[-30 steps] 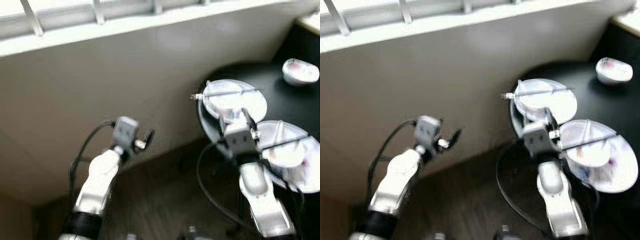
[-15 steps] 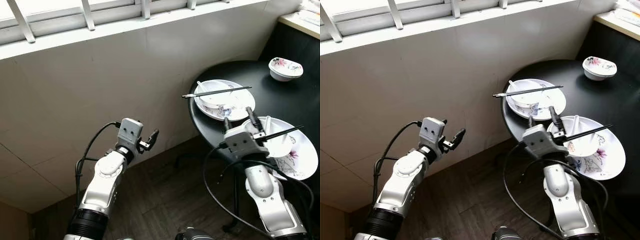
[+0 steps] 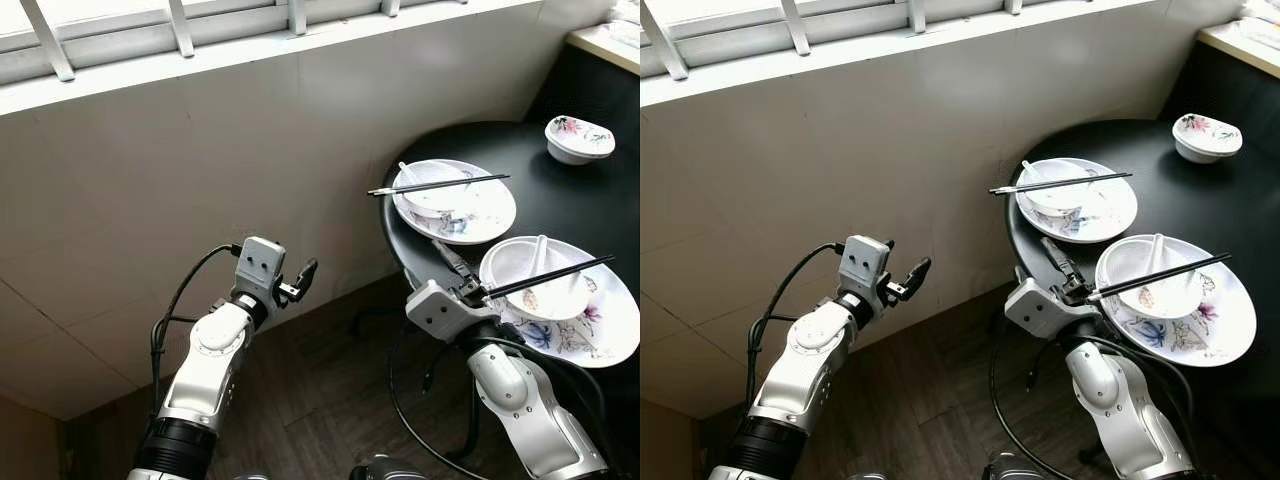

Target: Kitchen organization

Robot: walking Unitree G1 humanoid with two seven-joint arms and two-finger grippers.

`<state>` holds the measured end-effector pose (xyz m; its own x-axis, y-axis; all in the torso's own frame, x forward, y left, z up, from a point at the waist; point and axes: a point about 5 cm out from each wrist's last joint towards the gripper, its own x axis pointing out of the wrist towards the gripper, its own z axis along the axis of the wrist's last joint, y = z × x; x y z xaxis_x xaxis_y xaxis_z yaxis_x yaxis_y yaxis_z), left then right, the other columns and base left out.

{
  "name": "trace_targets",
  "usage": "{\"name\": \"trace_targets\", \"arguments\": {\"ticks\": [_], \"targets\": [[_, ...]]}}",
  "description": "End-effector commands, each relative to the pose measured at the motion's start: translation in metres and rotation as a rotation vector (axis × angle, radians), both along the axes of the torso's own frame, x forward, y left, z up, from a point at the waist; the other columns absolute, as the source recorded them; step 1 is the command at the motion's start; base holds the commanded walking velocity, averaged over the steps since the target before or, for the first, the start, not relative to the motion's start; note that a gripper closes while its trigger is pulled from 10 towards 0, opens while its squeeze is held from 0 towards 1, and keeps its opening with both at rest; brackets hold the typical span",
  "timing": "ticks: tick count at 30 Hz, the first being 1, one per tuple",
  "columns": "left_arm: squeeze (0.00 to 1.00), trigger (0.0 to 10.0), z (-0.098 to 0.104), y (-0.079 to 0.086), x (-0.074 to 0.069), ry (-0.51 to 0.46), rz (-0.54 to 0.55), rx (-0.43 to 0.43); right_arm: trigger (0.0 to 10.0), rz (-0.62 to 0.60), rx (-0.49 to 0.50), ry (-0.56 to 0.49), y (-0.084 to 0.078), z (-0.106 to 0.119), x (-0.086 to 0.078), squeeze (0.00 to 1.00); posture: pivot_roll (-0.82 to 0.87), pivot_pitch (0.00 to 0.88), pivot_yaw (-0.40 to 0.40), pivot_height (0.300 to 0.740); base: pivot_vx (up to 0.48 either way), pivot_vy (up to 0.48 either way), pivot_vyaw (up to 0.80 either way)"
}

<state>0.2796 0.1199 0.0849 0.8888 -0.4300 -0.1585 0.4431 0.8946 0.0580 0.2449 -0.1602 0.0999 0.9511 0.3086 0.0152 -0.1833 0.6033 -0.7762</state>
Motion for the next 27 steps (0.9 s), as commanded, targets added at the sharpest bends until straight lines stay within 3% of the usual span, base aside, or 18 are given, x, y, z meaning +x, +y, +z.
{"name": "trace_targets", "arguments": {"ticks": [1,13,15,18,20,21,22,24,27], "targets": [[0.00,10.0,-0.001,-0.001,0.001,0.012,-0.003,0.004,10.0,-0.014,-0.006,0.007,-0.004,-0.001,0.001,0.00,0.01,0.000,-0.010,0.740,0.000,0.000,0.00],[0.00,10.0,-0.002,-0.002,0.001,0.015,-0.004,0.002,10.0,-0.009,0.004,0.015,-0.005,0.001,0.001,0.00,0.00,0.000,-0.012,0.740,0.000,0.000,0.00],[0.00,10.0,-0.002,-0.003,0.001,0.015,-0.002,0.002,10.0,-0.068,0.130,0.014,-0.010,0.007,0.005,0.00,0.01,0.000,-0.014,0.740,0.000,0.000,0.00],[0.00,10.0,-0.002,-0.002,0.001,0.014,-0.001,0.002,10.0,-0.246,0.389,-0.054,-0.031,0.027,0.013,0.00,0.01,0.000,-0.014,0.740,0.000,0.000,0.00],[0.00,10.0,-0.002,-0.002,0.002,0.013,0.000,0.002,10.0,-0.370,0.451,-0.131,-0.050,0.039,0.015,0.00,0.01,0.000,-0.015,0.740,0.000,0.000,0.00],[0.00,10.0,-0.002,-0.002,0.002,0.014,0.001,0.002,10.0,-0.554,0.488,-0.194,-0.075,0.046,0.014,0.00,0.00,0.000,-0.014,0.740,0.000,0.000,0.00],[0.00,10.0,-0.003,-0.002,0.002,0.014,0.001,0.002,10.0,-0.598,0.496,-0.206,-0.081,0.048,0.013,0.00,0.00,0.000,-0.014,0.740,0.000,0.000,0.00],[0.00,10.0,-0.003,-0.002,0.002,0.014,-0.001,0.003,10.0,-0.700,0.684,-0.202,-0.097,0.047,0.007,0.00,0.00,0.000,-0.014,0.740,0.000,0.000,0.00],[0.00,10.0,-0.003,-0.002,0.002,0.014,-0.004,0.004,10.0,-0.774,0.833,-0.213,-0.106,0.048,0.002,0.00,0.00,0.000,-0.012,0.740,0.000,0.000,0.00]]}}
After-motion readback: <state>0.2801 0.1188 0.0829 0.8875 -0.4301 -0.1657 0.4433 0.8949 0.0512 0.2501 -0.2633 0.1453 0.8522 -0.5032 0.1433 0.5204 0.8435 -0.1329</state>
